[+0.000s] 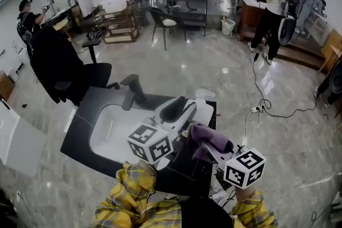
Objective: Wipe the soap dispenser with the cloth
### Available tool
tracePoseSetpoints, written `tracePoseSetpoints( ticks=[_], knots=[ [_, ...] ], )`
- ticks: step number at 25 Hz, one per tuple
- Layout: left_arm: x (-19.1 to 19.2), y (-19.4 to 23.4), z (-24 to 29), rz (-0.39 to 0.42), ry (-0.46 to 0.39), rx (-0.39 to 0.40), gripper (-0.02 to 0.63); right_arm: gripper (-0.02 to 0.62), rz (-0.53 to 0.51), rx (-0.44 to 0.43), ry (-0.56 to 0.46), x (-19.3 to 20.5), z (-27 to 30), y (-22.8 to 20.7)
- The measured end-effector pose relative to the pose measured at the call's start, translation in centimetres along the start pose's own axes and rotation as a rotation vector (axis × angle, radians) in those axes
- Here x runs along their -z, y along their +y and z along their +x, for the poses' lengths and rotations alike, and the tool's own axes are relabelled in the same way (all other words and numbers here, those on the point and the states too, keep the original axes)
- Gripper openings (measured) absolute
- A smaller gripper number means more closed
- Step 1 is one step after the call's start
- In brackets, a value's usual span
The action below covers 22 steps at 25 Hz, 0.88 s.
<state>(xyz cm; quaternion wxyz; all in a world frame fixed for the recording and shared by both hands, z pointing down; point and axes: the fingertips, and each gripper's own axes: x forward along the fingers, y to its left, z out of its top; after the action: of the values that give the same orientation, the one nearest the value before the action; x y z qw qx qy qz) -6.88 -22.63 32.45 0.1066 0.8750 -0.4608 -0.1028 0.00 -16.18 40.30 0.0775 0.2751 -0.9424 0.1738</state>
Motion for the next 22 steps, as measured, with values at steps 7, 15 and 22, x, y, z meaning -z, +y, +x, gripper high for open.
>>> tracePoseSetpoints(
  ticks=[7, 15, 22],
  knots=[
    [-0.8, 2.1, -4.2, -0.077, -0.041, 0.049, 0.104, 0.075, -0.090, 0.016, -0.049, -2.8, 0.8, 1.8],
    [-0.1, 2.7, -6.1, -0.068, -0.003, 0.044, 0.060, 0.074, -0.100, 0.075, -0.077, -4.9, 1.5, 1.0],
    [0.1, 2.8, -7.0, -0.104, -0.011, 0.044, 0.060, 0.075, -0.180, 0.163, -0.007, -3.5, 3.4, -0.2]
  ],
)
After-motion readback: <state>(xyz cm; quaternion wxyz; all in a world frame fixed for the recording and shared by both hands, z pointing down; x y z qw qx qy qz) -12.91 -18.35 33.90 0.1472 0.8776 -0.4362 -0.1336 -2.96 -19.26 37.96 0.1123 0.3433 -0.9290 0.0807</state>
